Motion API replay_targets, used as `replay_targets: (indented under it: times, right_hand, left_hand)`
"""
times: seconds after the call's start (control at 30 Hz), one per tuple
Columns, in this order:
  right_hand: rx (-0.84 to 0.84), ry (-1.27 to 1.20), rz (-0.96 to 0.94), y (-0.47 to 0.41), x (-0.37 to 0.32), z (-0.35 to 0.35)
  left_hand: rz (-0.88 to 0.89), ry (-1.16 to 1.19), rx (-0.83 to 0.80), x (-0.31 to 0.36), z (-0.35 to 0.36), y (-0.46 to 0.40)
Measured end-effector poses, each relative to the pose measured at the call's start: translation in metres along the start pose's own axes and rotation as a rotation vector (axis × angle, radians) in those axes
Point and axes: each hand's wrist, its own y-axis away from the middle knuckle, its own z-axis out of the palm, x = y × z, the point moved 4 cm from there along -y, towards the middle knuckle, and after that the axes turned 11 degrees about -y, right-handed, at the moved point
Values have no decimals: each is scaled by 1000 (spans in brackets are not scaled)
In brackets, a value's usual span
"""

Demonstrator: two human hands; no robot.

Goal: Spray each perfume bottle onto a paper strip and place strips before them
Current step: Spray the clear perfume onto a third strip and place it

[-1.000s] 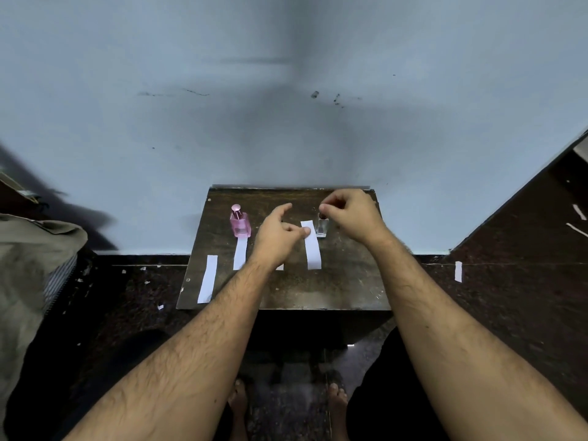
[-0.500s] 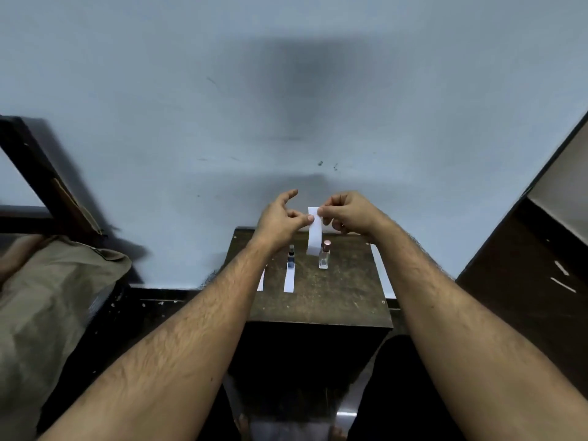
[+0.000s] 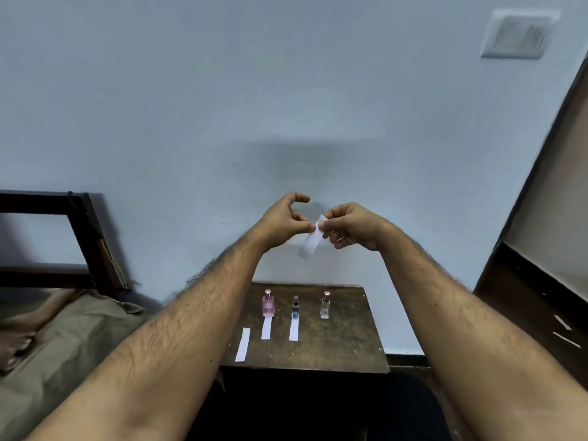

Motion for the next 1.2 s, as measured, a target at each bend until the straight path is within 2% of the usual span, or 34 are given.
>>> replay_targets:
  times: [0.3,0.47,0.67,0.8,0.87,0.93,0.97,1.03,1.07,1.1,1.2]
  right_hand:
    - [26,146,-64,19,-41,4]
    - [120,215,-122,27,-50,-5]
    - [110,161,-190,36,-67,-20]
    - [-7,-3,-235,45,-77,-21]
    - [-40,-241,-283,47,-77,-23]
    - [26,-460,-267,41,-61,-25]
    - [149,-384,-241,33,-45,-28]
    - [495,341,-161,16,-4,-37]
    - [631,597,-130,13,11,-40]
    - [667,612,-144,12,22,-39]
    - [512,242,-217,10,30,-33]
  left_hand:
    - [32,-19,52,22,-21,7]
    - [-14,91,232,4,-25,14]
    - [-77,-6,334,-32,-17,19]
    - [-97,-138,314,-54,-4,18]
    - [-93,-242,324,-63,2,15]
    - [-75,-352,337,-69,9,14]
    - [-71,-415,342,-72,12,13]
    - [-85,-572,311,-82,19,12]
    - [-97,-654,277,-87,23,12]
    - [-105,-718,240,-94,28,13]
    - [-117,-804,191,-114,38,16]
